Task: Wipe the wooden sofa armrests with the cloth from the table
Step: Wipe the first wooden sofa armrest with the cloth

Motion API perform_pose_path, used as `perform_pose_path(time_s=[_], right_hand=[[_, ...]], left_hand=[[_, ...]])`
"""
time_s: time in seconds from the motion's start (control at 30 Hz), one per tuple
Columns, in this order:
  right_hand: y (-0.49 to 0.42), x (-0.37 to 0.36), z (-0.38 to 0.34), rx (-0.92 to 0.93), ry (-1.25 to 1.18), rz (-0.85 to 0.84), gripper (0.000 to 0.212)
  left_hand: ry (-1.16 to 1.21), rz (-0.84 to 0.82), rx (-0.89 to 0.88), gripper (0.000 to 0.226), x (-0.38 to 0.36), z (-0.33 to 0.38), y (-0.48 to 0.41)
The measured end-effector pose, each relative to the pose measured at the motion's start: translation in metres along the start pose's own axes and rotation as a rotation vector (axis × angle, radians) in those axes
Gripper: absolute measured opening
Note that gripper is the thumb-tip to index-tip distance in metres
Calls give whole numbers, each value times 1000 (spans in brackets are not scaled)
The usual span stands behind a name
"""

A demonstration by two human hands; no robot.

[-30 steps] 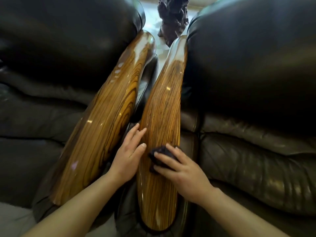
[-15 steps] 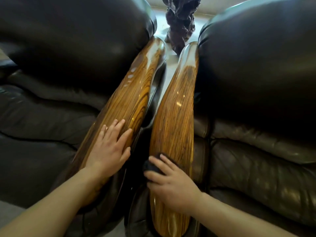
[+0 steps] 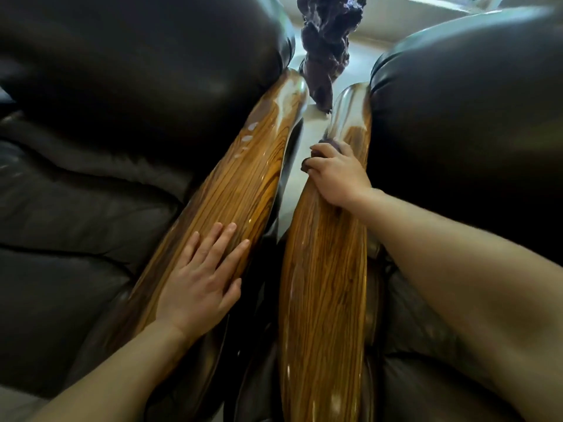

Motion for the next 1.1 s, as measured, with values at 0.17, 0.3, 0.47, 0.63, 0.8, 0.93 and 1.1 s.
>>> perform_pose_path(time_s=[0.17, 0.3, 0.47, 0.63, 0.8, 0.93, 1.1], right_hand=[[93, 19, -91, 145, -29, 169, 21], [177, -7, -151, 385, -98, -83, 35], [173, 6, -98, 181, -96, -110, 37], [192, -1, -109, -159, -230, 67, 37], [305, -37, -207, 161, -164, -40, 56], [364, -43, -207, 255, -117, -122, 48], [376, -35, -185, -161, -190, -110, 70]], left_hand=[[-47, -50, 7, 69, -2, 2, -1], [-81, -36, 8, 71, -2, 2, 0], [-52, 3, 8, 69, -1, 2, 1], [-42, 25, 2, 69, -4, -1, 0], [-64, 66, -9, 69, -9, -4, -1], [-51, 91, -26, 69, -10, -5, 0], [-53, 85, -10, 68, -9, -4, -1]])
Point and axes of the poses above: each hand's wrist, its own y-axis away from the middle knuckle, its own x-axis out of the back of the hand, z = x × y, the point moved 8 cm from there along -y, towards the middle knuckle, and after that the axes turned 13 degrees about x, right-handed, at the moved point
